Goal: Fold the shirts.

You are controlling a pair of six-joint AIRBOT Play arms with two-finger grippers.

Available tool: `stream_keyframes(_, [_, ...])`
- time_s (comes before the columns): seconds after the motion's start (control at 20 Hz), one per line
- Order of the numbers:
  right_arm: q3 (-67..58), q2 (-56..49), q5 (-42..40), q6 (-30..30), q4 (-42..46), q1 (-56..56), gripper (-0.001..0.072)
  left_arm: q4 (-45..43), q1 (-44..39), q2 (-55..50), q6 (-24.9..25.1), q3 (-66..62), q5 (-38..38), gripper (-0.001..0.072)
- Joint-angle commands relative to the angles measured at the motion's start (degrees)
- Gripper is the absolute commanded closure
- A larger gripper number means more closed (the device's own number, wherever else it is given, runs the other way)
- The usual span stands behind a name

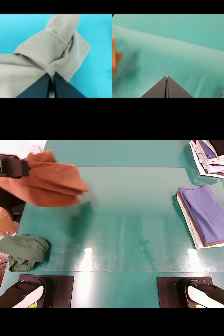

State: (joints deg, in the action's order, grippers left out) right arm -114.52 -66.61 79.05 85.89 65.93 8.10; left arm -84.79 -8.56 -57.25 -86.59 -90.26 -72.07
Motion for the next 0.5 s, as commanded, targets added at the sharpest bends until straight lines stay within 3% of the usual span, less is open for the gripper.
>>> stream_keyframes(0.0, [4.59, 4.85, -1.62, 0.04, 0.02, -5.40, 0.0695, 0.37, -14.49, -1.99, 0.00, -3.63, -0.74, 0.0685])
stream_keyframes(0.2, [12.59, 10.36, -2.84, 0.04, 0.00, -9.11, 0.0695, 0.79, -28.89, -13.31, 0.02, -3.63, 0.44, 0.0682])
stream_keyframes(0.25, [14.25, 11.47, -3.04, 0.04, -0.04, -9.73, 0.0695, 1.46, -31.17, -16.55, 0.17, -3.65, 2.21, 0.0598])
stream_keyframes(0.3, [15.76, 12.44, -3.04, 0.04, -0.04, -10.23, 0.0695, 1.73, -32.83, -19.52, 0.28, -3.65, 4.76, 0.0265])
stream_keyframes(0.35, [16.92, 13.20, -3.06, 0.04, -0.02, -10.64, 0.0695, 1.64, -33.62, -22.23, 0.00, -3.65, 7.98, 0.0075])
stream_keyframes(0.45, [18.53, 14.23, -3.04, 0.04, -0.22, -10.97, 0.0695, 0.37, -32.44, -25.27, -0.11, -3.65, 11.34, 0.0083])
